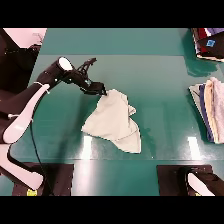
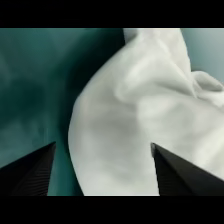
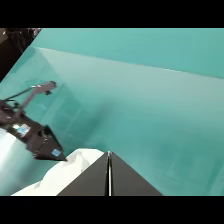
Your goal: Fold the shirts.
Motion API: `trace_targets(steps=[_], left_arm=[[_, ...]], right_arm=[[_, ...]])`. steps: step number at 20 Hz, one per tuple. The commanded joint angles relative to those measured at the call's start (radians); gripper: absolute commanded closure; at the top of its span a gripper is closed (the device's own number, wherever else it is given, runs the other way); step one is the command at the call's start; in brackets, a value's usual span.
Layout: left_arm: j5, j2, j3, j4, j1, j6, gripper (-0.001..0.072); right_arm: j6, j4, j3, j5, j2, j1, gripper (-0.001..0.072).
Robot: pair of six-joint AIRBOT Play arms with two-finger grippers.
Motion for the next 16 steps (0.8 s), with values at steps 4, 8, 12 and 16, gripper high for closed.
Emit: trace_targets(steps=[4,8,12,16], left_arm=[[0.079,-0.061,-0.003,-0.078,0.0,0.019,0.0184],[0.074,-0.056,-0.003,-0.079,0.004,0.022,0.0681],[0.061,0.086,-0.003,0.022,0.068,0.02,0.0682],[0.034,0.323,-0.003,0.249,0.137,0.023,0.068]], right_arm=[[0.0,0.0,0.001,0.007,0.0,0.0,0.0699],[0.0,0.0,0.001,0.026,0.0,0.0,0.0699],[0.0,-0.002,-0.079,0.106,0.016,0.0,0.0699],[0.039,0.002,-0.389,0.1,0.035,0.001,0.0689]])
